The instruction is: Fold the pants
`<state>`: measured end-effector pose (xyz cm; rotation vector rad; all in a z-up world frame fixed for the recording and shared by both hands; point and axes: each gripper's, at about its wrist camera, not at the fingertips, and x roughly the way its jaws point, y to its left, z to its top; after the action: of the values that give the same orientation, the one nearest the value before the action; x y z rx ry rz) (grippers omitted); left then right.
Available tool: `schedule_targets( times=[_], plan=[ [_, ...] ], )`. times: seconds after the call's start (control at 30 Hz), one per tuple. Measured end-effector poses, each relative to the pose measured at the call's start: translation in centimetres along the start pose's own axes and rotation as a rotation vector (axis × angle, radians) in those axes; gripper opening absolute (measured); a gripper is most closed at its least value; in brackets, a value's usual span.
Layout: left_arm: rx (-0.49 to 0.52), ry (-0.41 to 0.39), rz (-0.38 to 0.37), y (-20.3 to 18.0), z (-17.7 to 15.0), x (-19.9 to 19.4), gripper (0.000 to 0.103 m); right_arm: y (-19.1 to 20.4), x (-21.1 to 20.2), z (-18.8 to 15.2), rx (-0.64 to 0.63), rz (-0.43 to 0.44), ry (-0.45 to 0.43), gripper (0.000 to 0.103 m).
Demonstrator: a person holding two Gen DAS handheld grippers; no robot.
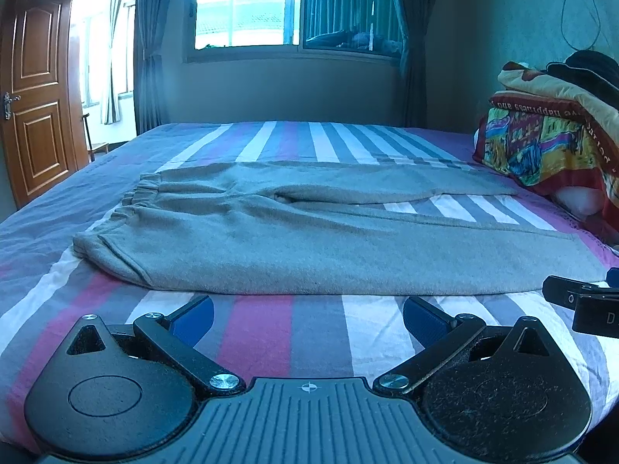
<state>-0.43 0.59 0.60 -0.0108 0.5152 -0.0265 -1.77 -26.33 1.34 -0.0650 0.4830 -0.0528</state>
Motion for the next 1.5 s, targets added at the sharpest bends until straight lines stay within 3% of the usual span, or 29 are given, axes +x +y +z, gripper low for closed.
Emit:
schedule_targets(
  times=[1.5],
  plan=[
    [-0.003, 0.009, -0.002, -0.04, -0.55, 0.56, 0.103, 0.36, 0.21, -0.18, -0.008, -0.005, 0.013, 0.103]
  ],
)
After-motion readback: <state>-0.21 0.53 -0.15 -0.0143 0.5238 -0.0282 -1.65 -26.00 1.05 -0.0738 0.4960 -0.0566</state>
